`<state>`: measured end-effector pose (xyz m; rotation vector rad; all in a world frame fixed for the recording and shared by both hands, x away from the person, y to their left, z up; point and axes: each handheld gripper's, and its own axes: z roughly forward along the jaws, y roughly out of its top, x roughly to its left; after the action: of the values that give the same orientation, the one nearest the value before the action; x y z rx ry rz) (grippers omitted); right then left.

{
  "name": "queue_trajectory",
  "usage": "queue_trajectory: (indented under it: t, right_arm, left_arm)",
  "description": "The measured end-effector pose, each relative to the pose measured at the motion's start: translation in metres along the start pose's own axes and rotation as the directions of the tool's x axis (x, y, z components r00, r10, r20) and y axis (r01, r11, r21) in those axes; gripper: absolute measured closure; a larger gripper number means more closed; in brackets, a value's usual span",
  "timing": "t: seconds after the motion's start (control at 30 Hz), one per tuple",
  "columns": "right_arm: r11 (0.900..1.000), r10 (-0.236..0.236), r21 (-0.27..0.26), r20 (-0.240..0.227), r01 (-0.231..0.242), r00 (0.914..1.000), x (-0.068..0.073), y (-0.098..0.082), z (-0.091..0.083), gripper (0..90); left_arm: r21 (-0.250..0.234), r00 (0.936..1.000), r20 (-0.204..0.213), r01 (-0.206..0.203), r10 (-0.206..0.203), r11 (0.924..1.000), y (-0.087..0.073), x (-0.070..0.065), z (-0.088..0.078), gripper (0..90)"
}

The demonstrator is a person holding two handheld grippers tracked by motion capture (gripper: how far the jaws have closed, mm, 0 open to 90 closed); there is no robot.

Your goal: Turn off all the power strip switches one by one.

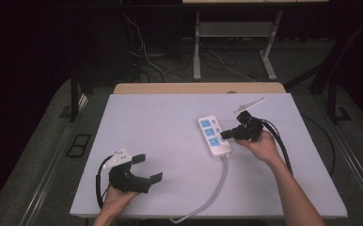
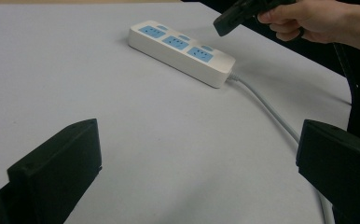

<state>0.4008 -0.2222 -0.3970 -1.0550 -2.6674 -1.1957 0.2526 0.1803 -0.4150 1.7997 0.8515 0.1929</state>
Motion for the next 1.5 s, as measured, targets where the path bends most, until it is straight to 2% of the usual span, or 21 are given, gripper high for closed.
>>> queue_trajectory:
  t: [0.1,0.4,0.6,1.0,1.5]
  right_arm:
    - [1.0,-0.003,0.009,0.015,0.003,0.9999,-0.002,-0.001,0.005,89.7]
    - [0.999,0.025,0.035,0.036,-0.026,0.9991,-0.01,-0.004,0.018,89.7]
    - [0.999,0.04,0.01,0.034,-0.04,0.9986,-0.013,-0.008,0.022,89.7]
    - [0.999,0.052,-0.014,0.029,-0.051,0.9982,-0.017,-0.013,0.02,90.0]
    - [1.0,0.013,-0.002,0.051,-0.013,0.9986,-0.014,-0.012,0.021,90.0]
  left_arm:
    - [0.001,1.0,0.0,0.001,-0.001,1.0,0.0,0.0,0.0,0.0]
    - [0.001,1.0,-0.001,-0.001,0.001,1.0,0.0,0.0,0.0,0.0]
    - [0.004,1.0,-0.007,-0.001,0.001,1.0,0.0,0.001,0.0,0.0]
    - [0.008,1.0,-0.003,-0.004,0.004,1.0,0.0,0.0,0.001,0.0]
    - [0.015,1.0,-0.002,-0.009,0.009,0.9998,-0.001,-0.001,0.002,0.0]
